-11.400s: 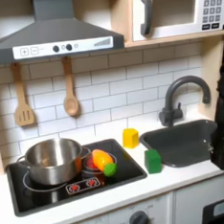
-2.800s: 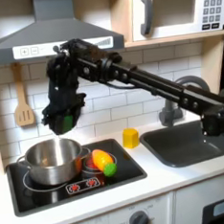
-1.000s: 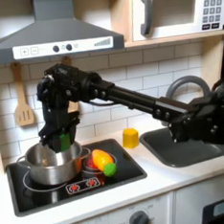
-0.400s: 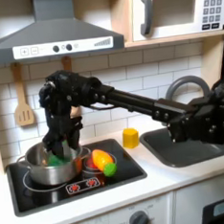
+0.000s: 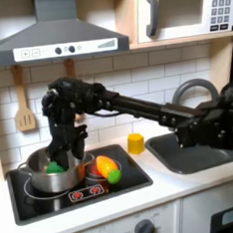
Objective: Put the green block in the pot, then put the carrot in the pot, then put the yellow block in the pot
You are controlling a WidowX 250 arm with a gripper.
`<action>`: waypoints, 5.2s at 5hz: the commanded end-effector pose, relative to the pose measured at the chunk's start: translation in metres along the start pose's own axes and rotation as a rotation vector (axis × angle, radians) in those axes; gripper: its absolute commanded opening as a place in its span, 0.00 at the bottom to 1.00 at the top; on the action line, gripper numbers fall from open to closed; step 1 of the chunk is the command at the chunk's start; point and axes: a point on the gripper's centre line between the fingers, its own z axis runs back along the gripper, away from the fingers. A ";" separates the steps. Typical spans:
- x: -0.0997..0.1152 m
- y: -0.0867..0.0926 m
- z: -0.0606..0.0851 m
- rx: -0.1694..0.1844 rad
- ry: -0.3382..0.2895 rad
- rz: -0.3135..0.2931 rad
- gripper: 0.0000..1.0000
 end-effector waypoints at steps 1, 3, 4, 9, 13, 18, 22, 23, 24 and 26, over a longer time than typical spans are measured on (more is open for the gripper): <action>-0.014 -0.018 0.021 0.023 -0.028 -0.063 0.82; -0.026 -0.027 0.035 0.030 -0.048 -0.089 0.85; -0.038 -0.027 0.027 0.044 -0.010 -0.110 0.94; -0.069 -0.049 0.012 0.034 0.024 -0.156 1.00; -0.084 -0.050 -0.004 0.029 0.067 -0.175 1.00; -0.080 -0.046 -0.005 0.036 0.074 -0.192 0.97; -0.071 -0.047 -0.026 0.018 0.122 -0.209 1.00; -0.072 -0.049 -0.027 0.007 0.117 -0.210 1.00; -0.076 -0.053 -0.030 -0.009 0.117 -0.212 1.00; -0.087 -0.059 -0.041 -0.014 0.155 -0.214 1.00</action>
